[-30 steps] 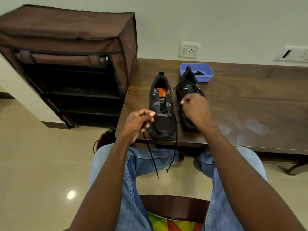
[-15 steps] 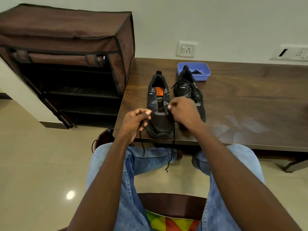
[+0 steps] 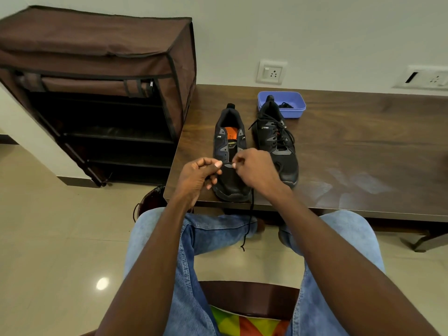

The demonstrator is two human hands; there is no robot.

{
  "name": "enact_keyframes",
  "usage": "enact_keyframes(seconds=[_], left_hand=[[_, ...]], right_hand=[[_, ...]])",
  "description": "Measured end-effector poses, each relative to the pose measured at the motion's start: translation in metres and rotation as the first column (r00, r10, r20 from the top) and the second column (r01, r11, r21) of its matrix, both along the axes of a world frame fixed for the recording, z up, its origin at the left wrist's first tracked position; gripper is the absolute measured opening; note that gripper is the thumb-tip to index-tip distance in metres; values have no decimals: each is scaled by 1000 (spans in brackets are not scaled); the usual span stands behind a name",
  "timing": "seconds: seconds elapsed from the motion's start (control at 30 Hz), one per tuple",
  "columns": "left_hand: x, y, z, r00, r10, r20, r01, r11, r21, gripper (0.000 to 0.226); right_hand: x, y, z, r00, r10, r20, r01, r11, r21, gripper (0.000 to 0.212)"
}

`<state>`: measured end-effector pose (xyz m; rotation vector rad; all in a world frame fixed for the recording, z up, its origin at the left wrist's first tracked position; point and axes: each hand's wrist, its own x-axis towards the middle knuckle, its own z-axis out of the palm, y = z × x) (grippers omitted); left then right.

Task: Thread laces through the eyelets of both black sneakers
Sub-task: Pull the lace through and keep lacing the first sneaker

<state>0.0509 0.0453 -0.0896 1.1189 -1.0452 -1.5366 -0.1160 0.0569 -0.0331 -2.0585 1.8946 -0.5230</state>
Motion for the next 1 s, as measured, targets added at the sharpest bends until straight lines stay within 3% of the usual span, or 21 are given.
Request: enact_keyframes(seconds=[0.13,0.2,0.27,0.33,0.43,0.67,0.8,1.0], left_hand=[[1,-1,2,999,31,-41,-30,1000,8,4],[-2,-1,2,998,3,-56,-3,1000,-3,7],[-5,0,1,999,-27,-37,27,999,-20,10],[-7,1,0,999,-38,-12,38,998,-42,9],[-8,1,-3,999,-21,38,24,995,-92,7],[-12,-1,-5,998,39,50,-33,993,-113,8],[-17,-4,-6,991,79,104,-62,986,-156,7],[-12,-12,-20,929,265,257,-202,947,-249,8]], right_hand=[[-15,1,7,961,-259,-98,258,966,-25,13],[-17,3,3,948,-276,-162,275,961,-28,10],[-14,1,-3,967,-197,-162,191,980,-47,23],[-7,-3,-5,999,-41,21,43,996,-75,31],[1,-5,-10,960,41,278,-40,999,-10,18],[5,-8,-18,937,-6,351,-1,1000,20,12],[8,-11,-22,963,-15,269,19,1000,-12,15],[3,-19,-22,990,-136,-31,132,985,-111,21]])
